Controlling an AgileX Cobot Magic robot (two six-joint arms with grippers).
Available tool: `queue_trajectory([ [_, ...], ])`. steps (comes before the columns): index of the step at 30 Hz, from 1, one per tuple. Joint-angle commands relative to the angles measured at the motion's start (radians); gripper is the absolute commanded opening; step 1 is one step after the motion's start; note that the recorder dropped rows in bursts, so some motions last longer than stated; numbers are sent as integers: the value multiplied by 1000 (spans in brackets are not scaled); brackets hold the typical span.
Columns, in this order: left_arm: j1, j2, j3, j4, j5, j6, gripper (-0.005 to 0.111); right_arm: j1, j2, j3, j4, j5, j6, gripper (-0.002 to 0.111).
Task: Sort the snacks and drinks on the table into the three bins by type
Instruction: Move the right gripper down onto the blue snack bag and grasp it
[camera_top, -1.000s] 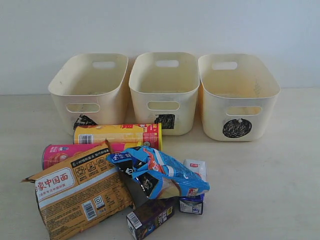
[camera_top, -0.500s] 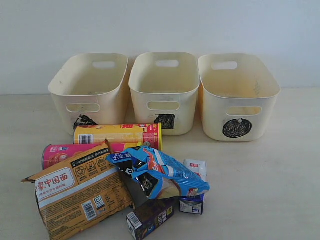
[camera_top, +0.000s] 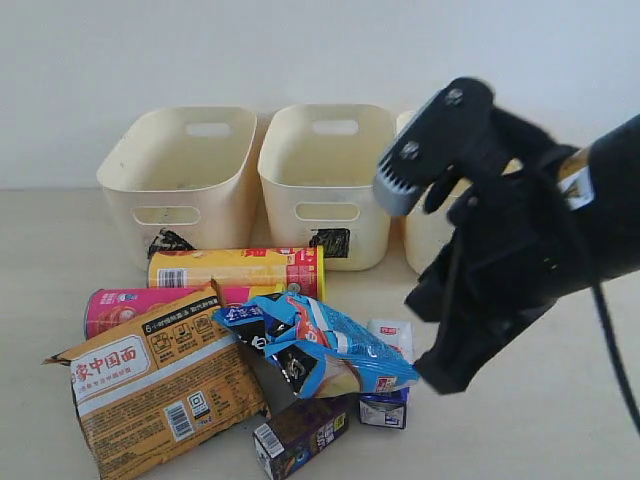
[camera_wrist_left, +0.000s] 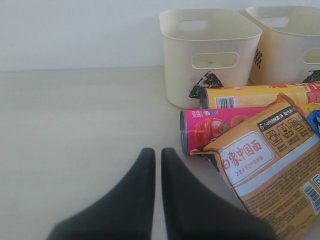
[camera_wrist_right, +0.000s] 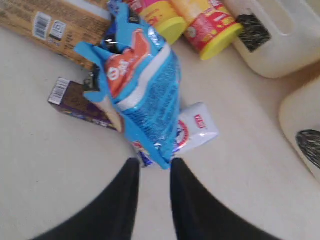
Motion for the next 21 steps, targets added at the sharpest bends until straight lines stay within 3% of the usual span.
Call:
queue_trajectory([
  [1,4,-4,-3,1,-16,2,4,75,98,-6,15,-80,-22,69],
  [2,4,-4,-3,1,-16,2,4,85,135,-6,15,-108,-25,87],
  [3,4,-4,-3,1,-16,2,4,89,157,-6,15,-127,-25,97],
  [5,4,-4,-3,1,-16,2,4,90,205,-6,15,-171,-25,105],
  [21,4,-4,-3,1,-16,2,4,90,521,-6,7,-653,-51,105],
])
